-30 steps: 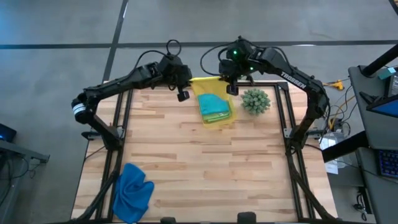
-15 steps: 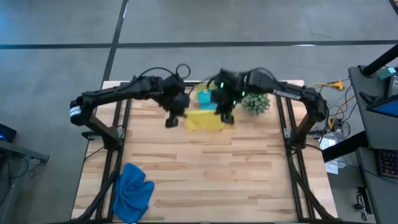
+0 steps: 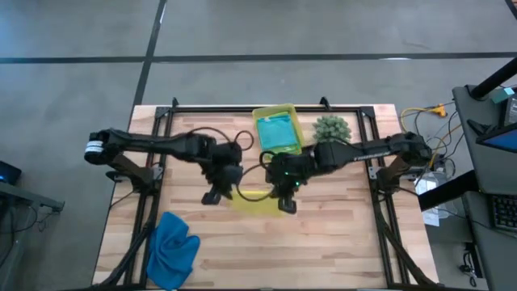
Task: Fold microfiber towels
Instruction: Fold the yellow microfiber cloth
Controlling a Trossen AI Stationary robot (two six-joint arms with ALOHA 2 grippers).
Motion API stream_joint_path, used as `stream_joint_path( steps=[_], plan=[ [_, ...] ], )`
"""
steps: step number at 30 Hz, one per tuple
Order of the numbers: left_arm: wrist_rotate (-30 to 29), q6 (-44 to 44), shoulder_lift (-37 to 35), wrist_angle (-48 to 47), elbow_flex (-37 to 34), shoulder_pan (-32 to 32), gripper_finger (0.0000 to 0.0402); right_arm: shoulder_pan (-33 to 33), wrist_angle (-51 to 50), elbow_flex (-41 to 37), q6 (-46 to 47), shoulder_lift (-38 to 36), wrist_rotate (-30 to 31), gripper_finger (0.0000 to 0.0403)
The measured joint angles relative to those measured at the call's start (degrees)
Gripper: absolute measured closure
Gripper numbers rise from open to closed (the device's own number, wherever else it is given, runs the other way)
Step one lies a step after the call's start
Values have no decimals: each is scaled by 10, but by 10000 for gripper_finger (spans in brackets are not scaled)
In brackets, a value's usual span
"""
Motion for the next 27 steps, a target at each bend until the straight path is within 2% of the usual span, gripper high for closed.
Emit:
stream_joint_path(
  steps=[4,6,8,11,14,18,22,27],
  plan=[
    [7,-34,-46,133,-84,-20,401,23,38,-47,13,-20,49,390],
    [-24,-38,-64,190,-122,-22,401,31,40,-68,12,-20,86,390],
    [-78,-35,-80,225,-150,-15,401,33,41,-90,4,-20,132,390],
    [-145,-4,-95,233,-164,7,401,30,51,-107,-12,-20,213,390],
    [-175,27,-103,236,-167,17,401,33,53,-109,-47,-20,301,390],
    [-213,35,-107,257,-190,-21,401,69,84,-128,-53,-16,386,391],
    [-270,-15,-83,318,-245,-110,401,125,133,-165,-7,6,414,391],
    [-286,-105,-18,509,-314,-210,401,194,214,-221,66,52,387,391]
  ],
)
